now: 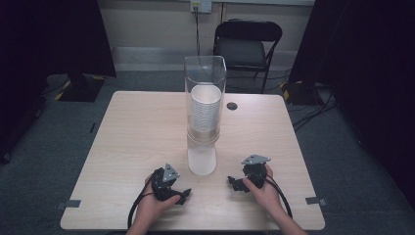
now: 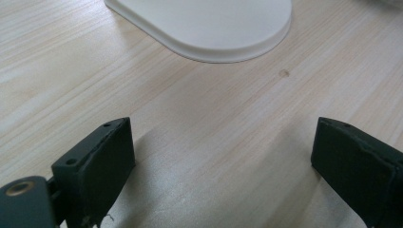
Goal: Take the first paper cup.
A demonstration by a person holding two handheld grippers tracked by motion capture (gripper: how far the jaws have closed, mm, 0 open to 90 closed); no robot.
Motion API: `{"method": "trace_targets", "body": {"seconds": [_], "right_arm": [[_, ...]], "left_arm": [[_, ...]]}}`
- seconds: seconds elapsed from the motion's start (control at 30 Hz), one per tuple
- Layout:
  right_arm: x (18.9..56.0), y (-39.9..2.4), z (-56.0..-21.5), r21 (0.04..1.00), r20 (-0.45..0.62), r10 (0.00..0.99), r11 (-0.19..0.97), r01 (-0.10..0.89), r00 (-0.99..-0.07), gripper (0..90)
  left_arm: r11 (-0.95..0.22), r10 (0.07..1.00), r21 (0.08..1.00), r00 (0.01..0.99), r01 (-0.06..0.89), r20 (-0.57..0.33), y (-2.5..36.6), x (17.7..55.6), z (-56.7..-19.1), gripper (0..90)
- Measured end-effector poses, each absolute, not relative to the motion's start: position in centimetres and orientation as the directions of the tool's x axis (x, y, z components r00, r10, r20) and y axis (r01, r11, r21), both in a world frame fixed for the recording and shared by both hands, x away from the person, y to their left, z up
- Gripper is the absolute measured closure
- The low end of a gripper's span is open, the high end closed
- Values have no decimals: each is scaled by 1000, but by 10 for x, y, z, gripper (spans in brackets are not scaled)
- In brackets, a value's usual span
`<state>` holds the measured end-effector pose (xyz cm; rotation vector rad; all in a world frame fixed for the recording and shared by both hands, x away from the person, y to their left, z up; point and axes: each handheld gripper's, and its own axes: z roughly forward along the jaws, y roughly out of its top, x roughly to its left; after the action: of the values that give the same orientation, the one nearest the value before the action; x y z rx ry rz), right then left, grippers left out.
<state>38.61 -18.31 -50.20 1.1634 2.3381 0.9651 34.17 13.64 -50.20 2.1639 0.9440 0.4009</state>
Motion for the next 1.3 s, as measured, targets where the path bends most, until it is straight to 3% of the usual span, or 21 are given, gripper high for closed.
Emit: {"method": "trace_targets", "body": {"seconds": [0.23, 0.27, 0.3, 0.4, 0.63, 0.8, 1.3], "right_arm": [[386, -183, -502, 710, -16, 801, 431, 557, -599, 4], [386, -183, -502, 710, -16, 800, 431, 557, -599, 4], [386, -183, -502, 710, -16, 801, 430, 558, -598, 4], [386, -183, -502, 710, -17, 802, 431, 558, -598, 3], [386, -183, -502, 710, -18, 801, 431, 557, -598, 3], [386, -183, -502, 710, -18, 802, 430, 557, -597, 3], [386, -183, -502, 710, -18, 802, 430, 557, -597, 3]], "left_arm": [[-467, 729, 725, 684, 506, -8, 135, 339, -501, 74], [-465, 722, 733, 692, 497, -12, 134, 338, -500, 101], [-433, 715, 752, 697, 498, -50, 132, 339, -498, 206], [-391, 723, 775, 687, 497, -75, 131, 338, -493, 156], [-294, 729, 843, 676, 450, -107, 124, 348, -467, 166], [-254, 751, 883, 656, 396, -79, 114, 361, -450, 172], [-227, 770, 912, 636, 342, -47, 90, 397, -427, 200]]}}
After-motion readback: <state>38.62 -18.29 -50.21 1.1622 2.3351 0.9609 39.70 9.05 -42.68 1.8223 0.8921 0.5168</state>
